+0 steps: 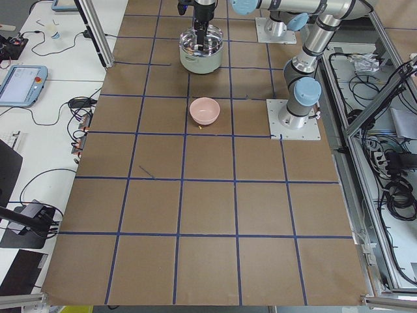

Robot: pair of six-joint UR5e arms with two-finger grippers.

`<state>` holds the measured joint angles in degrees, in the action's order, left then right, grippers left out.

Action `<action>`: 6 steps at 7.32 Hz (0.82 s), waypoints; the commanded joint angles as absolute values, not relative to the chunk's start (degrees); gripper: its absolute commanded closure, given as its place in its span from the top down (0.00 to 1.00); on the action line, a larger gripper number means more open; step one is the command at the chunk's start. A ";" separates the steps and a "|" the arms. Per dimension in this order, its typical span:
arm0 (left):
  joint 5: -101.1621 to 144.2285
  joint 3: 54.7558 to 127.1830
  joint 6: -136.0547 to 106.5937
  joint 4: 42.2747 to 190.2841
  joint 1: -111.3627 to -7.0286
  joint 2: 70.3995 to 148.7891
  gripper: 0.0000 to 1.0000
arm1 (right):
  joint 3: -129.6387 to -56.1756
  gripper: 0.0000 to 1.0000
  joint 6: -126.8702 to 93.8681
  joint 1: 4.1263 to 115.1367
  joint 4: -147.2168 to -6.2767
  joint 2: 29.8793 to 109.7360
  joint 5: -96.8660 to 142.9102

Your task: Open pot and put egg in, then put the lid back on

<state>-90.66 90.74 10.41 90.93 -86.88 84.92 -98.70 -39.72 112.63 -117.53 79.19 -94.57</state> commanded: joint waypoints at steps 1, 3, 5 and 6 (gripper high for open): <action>-90.79 90.70 9.06 91.57 -86.40 84.90 1.00 | -98.70 0.32 -39.73 112.59 -117.07 79.19 -94.48; -91.05 89.75 8.18 93.85 -86.40 85.25 1.00 | -98.79 0.32 -39.73 112.67 -117.07 79.01 -94.22; -90.71 89.21 7.21 93.43 -86.40 85.78 1.00 | -98.79 0.32 -39.73 112.68 -117.25 78.66 -93.96; -90.53 89.30 7.12 93.34 -86.40 85.78 1.00 | -98.79 0.32 -39.73 112.68 -117.25 78.58 -94.04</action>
